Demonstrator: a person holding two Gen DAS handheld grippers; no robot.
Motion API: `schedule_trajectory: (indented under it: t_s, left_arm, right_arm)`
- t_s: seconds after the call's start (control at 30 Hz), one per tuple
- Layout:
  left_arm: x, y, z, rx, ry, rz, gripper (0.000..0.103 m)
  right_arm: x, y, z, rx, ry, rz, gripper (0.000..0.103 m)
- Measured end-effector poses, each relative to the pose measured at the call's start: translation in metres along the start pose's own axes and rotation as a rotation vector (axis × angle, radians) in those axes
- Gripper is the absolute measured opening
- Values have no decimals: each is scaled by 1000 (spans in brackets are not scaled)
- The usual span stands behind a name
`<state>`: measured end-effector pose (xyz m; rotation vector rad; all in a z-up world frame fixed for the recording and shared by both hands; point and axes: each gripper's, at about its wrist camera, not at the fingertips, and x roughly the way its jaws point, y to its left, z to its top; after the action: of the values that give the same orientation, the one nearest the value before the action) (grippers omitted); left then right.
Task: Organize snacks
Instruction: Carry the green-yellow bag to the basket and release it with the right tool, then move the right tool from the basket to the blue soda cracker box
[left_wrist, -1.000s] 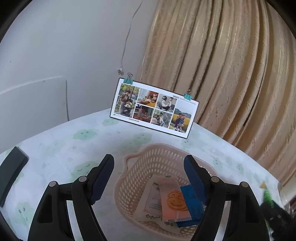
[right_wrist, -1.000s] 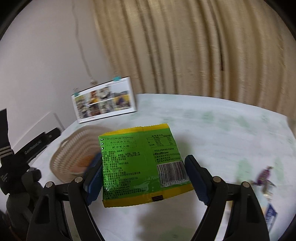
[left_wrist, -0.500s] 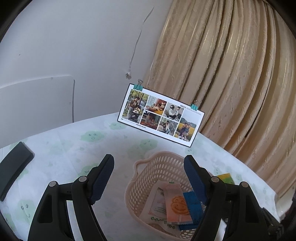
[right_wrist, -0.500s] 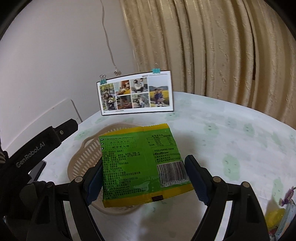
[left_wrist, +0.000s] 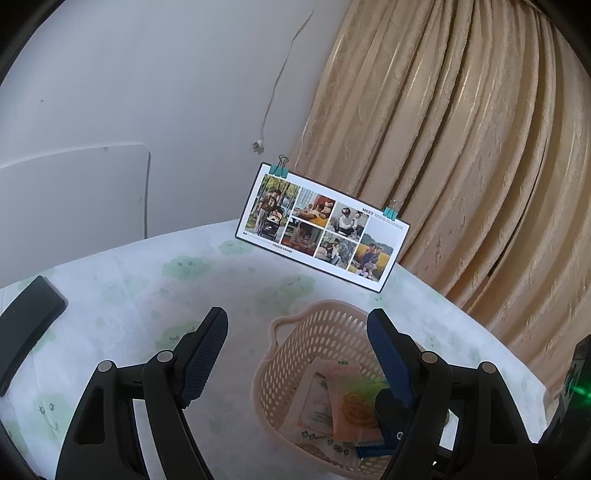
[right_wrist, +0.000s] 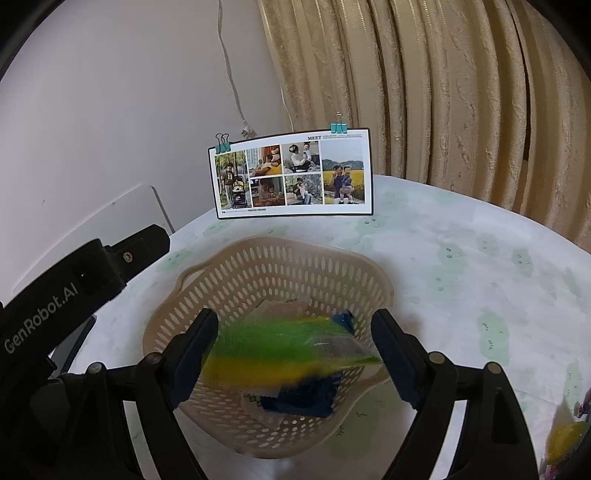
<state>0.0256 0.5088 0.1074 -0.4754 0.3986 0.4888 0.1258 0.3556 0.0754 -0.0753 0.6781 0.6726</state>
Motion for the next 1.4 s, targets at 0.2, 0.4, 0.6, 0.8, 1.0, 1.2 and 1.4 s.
schedule_trajectory:
  t_s: [0.2, 0.4, 0.6, 0.8, 1.0, 1.2, 1.4]
  left_arm:
    - [-1, -1, -1, 6, 3, 1, 78]
    - [-2, -2, -2, 17, 6, 1, 78]
    - [0, -6, -3, 31, 9, 2, 78]
    - [1, -9, -5, 47, 11, 1, 78]
    - [2, -15, -7, 71, 8, -2, 78]
    - [4, -23, -11, 99, 8, -2, 78]
    - [2, -33, -17, 138, 2, -8, 80]
  right_arm:
    - [-5, 0, -1, 2, -5, -3, 84]
    - [-8, -2, -5, 13, -7, -4, 84]
    - [-11, -6, -10, 24, -10, -13, 84]
    - [-17, -12, -13, 50, -17, -19, 84]
    - [-26, -18, -17, 70, -27, -36, 84]
    - [-37, -33, -23, 118, -42, -58, 84]
    - [-48, -42, -30, 136, -59, -93, 84]
